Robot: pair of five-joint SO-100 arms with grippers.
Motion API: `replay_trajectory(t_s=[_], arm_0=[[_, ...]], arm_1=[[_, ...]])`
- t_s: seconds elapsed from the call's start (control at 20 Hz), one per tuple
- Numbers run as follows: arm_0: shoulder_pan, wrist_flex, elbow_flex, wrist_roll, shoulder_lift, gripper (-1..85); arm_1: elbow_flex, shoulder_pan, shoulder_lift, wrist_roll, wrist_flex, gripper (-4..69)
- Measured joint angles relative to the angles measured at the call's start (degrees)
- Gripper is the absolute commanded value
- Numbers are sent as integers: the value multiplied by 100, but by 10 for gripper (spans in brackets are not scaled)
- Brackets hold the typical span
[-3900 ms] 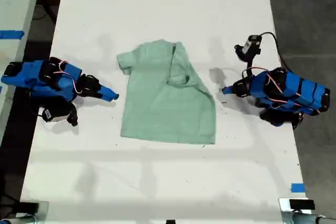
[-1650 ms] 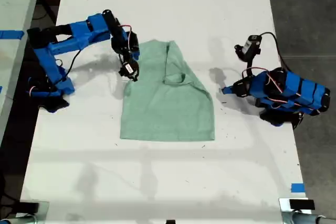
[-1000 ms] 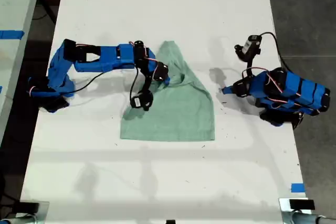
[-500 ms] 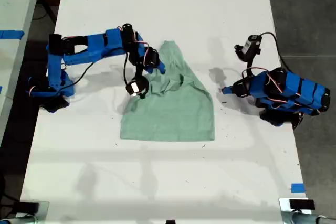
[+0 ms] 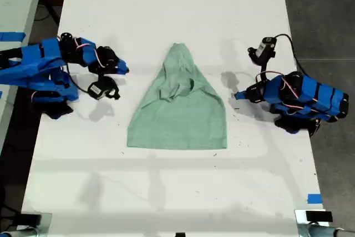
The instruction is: Fold t shirt
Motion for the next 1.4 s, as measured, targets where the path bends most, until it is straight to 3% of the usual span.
replay_trajectory(t_s=[0.15, 0.25, 0.4, 0.6, 1.4], arm_0=[[97, 9, 2162, 70, 2944, -1], [-9, 580, 2320, 246, 3999, -1], [-352, 853, 2408, 527, 4210, 30], [-589, 914, 2408, 281, 4271, 33], [-519, 914, 2408, 264, 4271, 0]], arm_1=[[0, 0, 0, 0, 0, 21], [0, 0, 0, 0, 0, 21], [0, 0, 0, 0, 0, 21], [0, 0, 0, 0, 0, 21], [0, 0, 0, 0, 0, 21]])
